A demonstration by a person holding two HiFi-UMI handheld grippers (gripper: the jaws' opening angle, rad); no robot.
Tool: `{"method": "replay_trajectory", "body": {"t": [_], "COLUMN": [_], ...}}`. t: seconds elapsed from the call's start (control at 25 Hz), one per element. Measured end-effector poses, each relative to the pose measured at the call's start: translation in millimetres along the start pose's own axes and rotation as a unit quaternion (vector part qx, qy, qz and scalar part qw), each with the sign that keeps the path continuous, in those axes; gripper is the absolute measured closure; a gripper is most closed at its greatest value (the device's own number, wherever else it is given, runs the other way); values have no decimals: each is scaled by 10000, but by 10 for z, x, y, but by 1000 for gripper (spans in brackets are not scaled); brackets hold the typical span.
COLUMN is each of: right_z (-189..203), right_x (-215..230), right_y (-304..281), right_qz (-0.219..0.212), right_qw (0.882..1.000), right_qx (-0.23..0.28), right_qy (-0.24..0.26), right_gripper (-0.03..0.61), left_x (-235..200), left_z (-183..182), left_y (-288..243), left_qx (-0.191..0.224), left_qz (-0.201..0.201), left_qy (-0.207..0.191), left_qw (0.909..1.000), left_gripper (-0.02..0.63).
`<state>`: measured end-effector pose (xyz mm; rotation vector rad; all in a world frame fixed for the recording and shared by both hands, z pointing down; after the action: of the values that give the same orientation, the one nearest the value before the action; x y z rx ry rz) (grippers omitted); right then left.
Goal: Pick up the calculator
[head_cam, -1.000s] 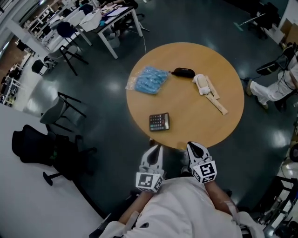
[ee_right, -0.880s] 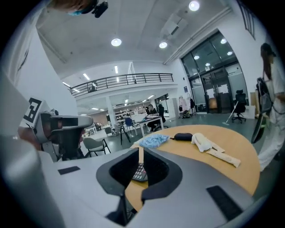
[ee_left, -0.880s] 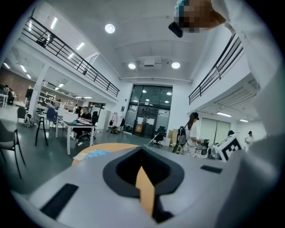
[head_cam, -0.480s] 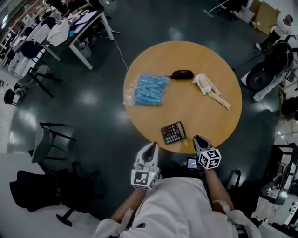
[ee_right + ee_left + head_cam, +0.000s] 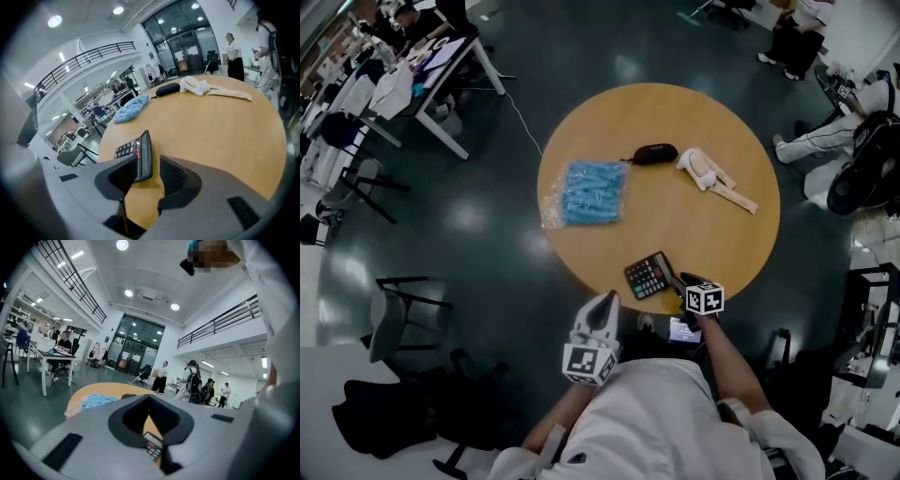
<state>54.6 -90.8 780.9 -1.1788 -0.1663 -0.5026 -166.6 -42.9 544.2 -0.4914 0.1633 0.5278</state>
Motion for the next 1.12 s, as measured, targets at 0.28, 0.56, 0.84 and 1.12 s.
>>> {"method": "replay_trajectory", "body": {"t": [0.28, 0.56, 0.84, 1.12], "right_z": [5, -237, -464, -547], "right_x": [58, -235, -622, -1086], "right_y": [-368, -47, 868, 1758], "right_qz": [-444, -180, 1223, 1295], "right_qw": [9982, 9975, 9683, 9512], "right_qx": [-291, 151, 1163, 2087], "right_qy": [-273, 659, 1840, 1868], "right_gripper": [483, 524, 531, 531], "left_x": [-61, -41, 75, 131], "left_z": [28, 29, -192, -364], "left_y": [-1, -42, -123, -152], "left_qx": [-152, -143, 197, 419], "left_qz": [-94, -152, -121, -58], "left_qy": [-47, -40, -265, -430], "left_qw": [9998, 9998, 9994, 9982], "left_gripper": [607, 606, 607, 607]}}
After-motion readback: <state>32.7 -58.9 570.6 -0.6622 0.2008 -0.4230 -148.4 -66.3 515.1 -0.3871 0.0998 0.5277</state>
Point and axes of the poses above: the fingertips, and each gripper's own axes: y backward along the fingers, x to its right, z out of its underside, the point moved 2 cm from there along y, backward along the fingers, and after that the axes turned 13 degrees about -x, right-handed, at the moved point
